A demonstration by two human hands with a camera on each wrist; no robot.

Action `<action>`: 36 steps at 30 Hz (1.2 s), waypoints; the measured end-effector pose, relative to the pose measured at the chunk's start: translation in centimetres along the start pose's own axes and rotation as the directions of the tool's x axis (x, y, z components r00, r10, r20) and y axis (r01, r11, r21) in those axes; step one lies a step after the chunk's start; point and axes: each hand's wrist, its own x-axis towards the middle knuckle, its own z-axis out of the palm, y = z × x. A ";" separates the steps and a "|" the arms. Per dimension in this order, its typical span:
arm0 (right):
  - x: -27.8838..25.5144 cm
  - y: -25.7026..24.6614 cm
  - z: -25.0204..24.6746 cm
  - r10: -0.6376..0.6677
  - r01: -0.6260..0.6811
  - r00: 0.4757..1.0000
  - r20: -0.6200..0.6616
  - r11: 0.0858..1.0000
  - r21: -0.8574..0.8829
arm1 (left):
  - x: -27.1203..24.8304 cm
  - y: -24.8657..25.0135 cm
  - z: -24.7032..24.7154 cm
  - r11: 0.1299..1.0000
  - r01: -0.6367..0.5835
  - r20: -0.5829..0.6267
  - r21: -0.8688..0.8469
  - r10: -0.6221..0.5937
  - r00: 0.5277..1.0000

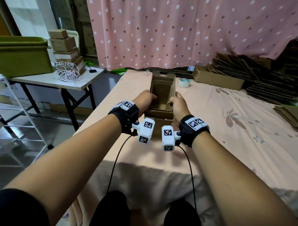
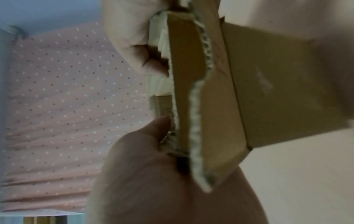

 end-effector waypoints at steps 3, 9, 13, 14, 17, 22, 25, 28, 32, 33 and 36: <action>-0.4 -0.7 -0.2 -0.085 0.093 0.994 -0.071 0.990 0.108 | 0.2 0.3 -0.4 0.981 -0.170 -0.022 -0.092 0.169 0.985; -1.0 0.4 -0.1 -0.071 0.067 0.997 -0.029 0.993 -0.100 | 0.6 -2.2 -1.5 0.982 -0.157 -0.011 -0.107 0.157 0.988; -1.4 2.3 0.3 -0.054 0.046 0.998 -0.036 0.981 -0.191 | 0.6 -3.8 -1.5 0.986 -0.162 0.041 -0.048 0.164 0.986; -1.2 2.4 0.2 -0.053 0.044 0.998 -0.044 0.980 -0.194 | 0.5 -3.7 -1.5 0.985 -0.170 0.055 -0.040 0.172 0.984; -0.9 2.0 0.0 -0.072 0.053 0.995 -0.075 0.971 -0.231 | 0.2 -2.7 -1.5 0.983 -0.183 0.073 -0.014 0.183 0.980; -0.1 -1.3 -0.8 -0.125 0.093 0.989 -0.076 0.940 -0.328 | 0.5 -1.3 -2.0 0.985 -0.167 0.006 -0.043 0.167 0.986; -0.8 -3.2 -0.7 -0.213 0.170 0.977 -0.008 0.800 -0.576 | 0.9 -1.4 -2.2 0.981 -0.191 -0.133 -0.042 0.184 0.974; -1.4 -3.6 -0.5 -0.314 0.254 0.948 0.057 0.634 -0.730 | 1.1 -1.4 -2.6 0.946 -0.250 -0.310 0.207 0.306 0.900; -1.5 -4.0 0.2 -0.355 0.279 0.927 0.119 0.444 -0.851 | 0.5 -1.4 -3.8 0.797 -0.349 -0.309 0.494 0.535 0.786; -1.4 -4.1 0.3 -0.351 0.283 0.927 0.136 0.410 -0.867 | 0.2 -1.3 -3.9 0.770 -0.350 -0.283 0.534 0.553 0.784; -1.1 -4.0 0.8 -0.340 0.321 0.917 0.207 0.323 -0.890 | -0.3 -1.2 -4.0 0.728 -0.305 -0.224 0.614 0.531 0.817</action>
